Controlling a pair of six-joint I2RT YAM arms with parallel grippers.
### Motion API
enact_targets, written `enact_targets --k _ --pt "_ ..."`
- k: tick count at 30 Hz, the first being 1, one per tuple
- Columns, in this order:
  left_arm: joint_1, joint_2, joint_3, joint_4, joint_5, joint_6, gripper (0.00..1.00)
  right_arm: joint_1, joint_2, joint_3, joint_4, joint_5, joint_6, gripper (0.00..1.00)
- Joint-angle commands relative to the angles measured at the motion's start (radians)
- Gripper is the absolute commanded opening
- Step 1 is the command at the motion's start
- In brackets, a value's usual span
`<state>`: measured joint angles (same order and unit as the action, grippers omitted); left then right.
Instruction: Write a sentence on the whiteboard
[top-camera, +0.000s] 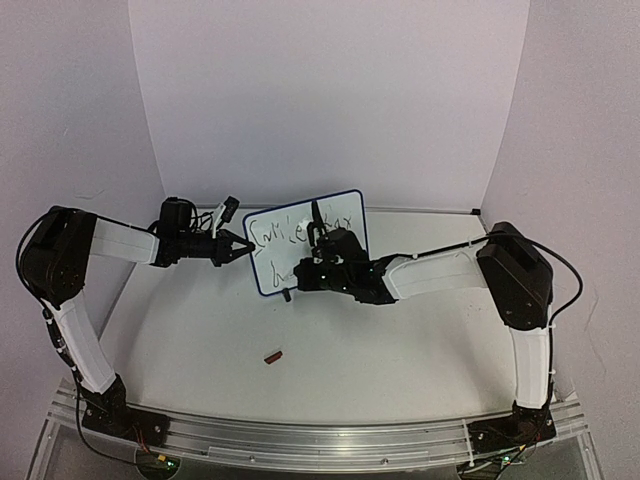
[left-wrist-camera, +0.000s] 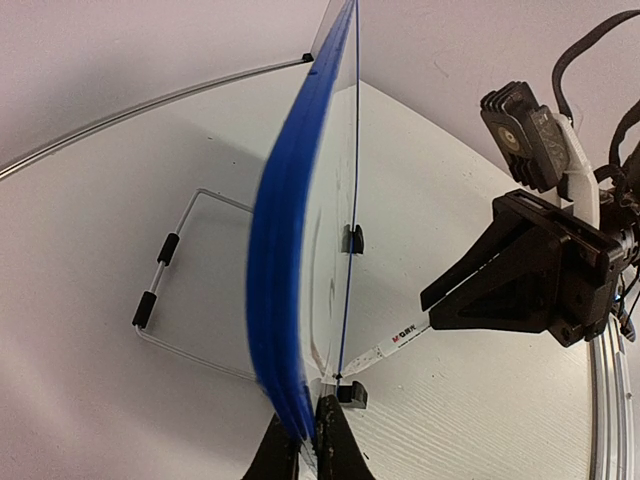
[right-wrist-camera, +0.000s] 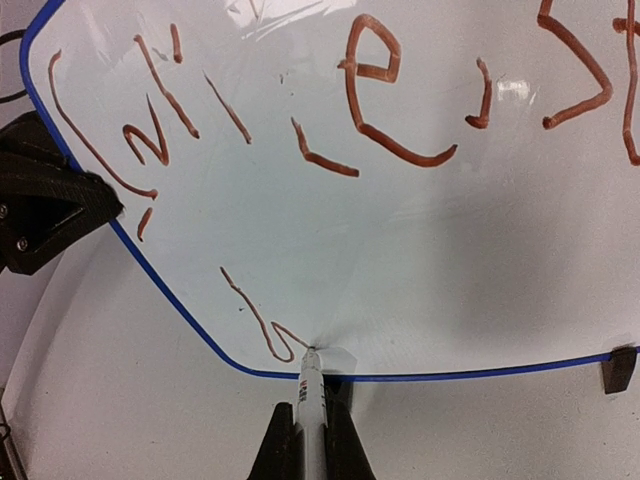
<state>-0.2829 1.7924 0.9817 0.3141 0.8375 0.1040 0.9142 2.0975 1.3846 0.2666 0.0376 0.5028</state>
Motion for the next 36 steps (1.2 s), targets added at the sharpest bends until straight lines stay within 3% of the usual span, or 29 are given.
enact_targets --k 1,21,36 --pt "0.000 -0.002 -0.008 -0.055 -0.094 0.061 0.00 -0.005 -0.004 0.004 -0.003 0.027 0.014 0.00" --pt "0.000 -0.001 -0.008 -0.055 -0.093 0.061 0.00 -0.005 -0.016 0.018 -0.034 0.043 0.009 0.00" --pt "0.000 -0.004 -0.009 -0.052 -0.094 0.061 0.00 -0.005 -0.126 -0.047 0.051 0.052 0.009 0.00"
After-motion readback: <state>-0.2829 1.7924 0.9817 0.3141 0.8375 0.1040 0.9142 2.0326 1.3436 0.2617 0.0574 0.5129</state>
